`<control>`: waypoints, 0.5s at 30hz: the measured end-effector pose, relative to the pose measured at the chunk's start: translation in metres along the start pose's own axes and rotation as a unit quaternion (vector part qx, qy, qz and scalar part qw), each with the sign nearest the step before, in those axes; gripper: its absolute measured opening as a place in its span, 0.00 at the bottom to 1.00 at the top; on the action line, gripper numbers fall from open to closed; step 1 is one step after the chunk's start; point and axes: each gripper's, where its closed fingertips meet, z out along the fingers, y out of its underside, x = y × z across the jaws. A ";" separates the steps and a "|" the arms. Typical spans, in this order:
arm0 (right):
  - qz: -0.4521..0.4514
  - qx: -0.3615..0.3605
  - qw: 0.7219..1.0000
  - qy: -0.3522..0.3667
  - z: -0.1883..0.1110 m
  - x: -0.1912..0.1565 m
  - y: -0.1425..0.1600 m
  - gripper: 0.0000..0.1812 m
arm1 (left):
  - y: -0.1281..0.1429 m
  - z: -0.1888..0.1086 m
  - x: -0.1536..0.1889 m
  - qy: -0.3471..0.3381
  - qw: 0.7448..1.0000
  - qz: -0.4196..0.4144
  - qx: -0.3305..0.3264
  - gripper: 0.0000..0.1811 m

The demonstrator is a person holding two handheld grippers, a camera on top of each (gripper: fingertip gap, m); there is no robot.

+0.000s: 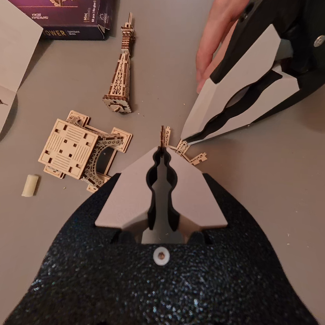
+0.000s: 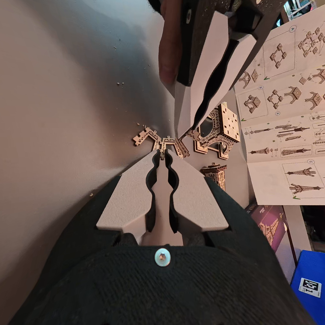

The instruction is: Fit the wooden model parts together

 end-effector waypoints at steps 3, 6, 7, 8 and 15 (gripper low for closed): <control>0.004 0.000 1.000 -0.007 0.000 -0.001 0.000 0.02 | 0.000 0.000 -0.001 -0.003 1.000 0.003 -0.001 0.00; 0.006 0.000 1.000 -0.011 0.000 -0.002 0.000 0.02 | 0.001 0.000 -0.001 -0.002 1.000 -0.004 -0.002 0.00; 0.007 0.002 1.000 -0.014 0.000 -0.002 -0.001 0.03 | 0.001 0.000 -0.001 -0.002 1.000 -0.005 -0.002 0.00; 0.009 0.005 1.000 -0.017 0.000 -0.003 -0.001 0.04 | 0.001 0.000 -0.001 -0.003 1.000 -0.008 -0.002 0.00; 0.023 0.010 0.999 -0.035 0.000 -0.005 -0.002 0.03 | 0.003 -0.001 0.000 0.000 1.000 -0.025 -0.005 0.00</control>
